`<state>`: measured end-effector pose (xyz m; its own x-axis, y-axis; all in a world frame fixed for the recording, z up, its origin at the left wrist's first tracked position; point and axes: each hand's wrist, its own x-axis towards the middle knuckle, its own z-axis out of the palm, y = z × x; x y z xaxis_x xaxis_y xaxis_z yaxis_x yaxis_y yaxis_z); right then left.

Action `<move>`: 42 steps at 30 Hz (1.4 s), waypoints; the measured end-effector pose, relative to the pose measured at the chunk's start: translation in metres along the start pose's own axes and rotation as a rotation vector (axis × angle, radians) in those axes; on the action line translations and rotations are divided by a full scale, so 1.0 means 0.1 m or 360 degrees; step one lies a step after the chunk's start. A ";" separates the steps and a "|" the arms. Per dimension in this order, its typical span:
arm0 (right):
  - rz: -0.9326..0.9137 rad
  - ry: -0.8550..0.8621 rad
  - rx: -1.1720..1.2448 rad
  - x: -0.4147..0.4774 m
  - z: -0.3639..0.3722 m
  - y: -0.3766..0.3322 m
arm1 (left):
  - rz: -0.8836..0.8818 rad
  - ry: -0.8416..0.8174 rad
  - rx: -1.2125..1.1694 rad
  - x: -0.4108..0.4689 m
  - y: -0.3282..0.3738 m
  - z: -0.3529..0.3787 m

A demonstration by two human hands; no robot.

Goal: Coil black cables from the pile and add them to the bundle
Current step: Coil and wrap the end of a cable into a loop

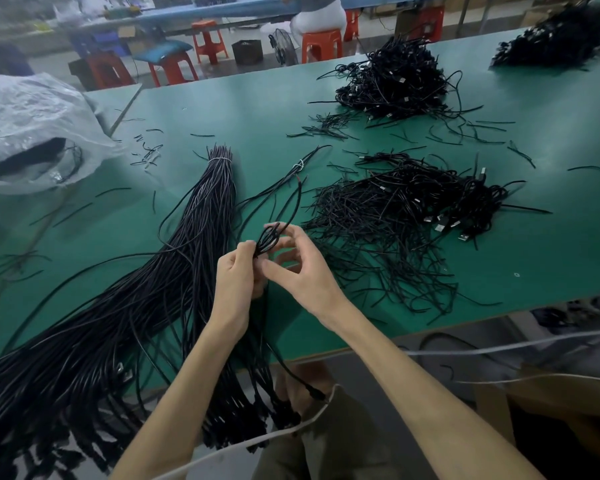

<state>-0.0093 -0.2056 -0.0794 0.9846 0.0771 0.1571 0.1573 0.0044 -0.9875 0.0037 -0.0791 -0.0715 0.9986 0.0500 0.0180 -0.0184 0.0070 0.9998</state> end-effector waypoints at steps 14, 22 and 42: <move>0.0034 0.0102 -0.0114 -0.01 0.01 0.00 | -0.0063 0.0001 -0.0048 0.01 -0.01 -0.02; -0.0010 0.0158 -0.0304 -0.02 0.02 0.02 | -0.0095 -0.0025 -0.0069 0.03 -0.02 -0.02; -0.0519 -0.0025 -0.0730 -0.12 0.10 0.00 | -0.0268 0.0027 -0.0302 0.04 -0.02 -0.11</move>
<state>-0.0215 -0.1967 -0.0812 0.8787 0.1594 0.4500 0.4740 -0.4033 -0.7828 0.0074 -0.0684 -0.0739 0.9874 0.0492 -0.1507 0.1378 0.2038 0.9693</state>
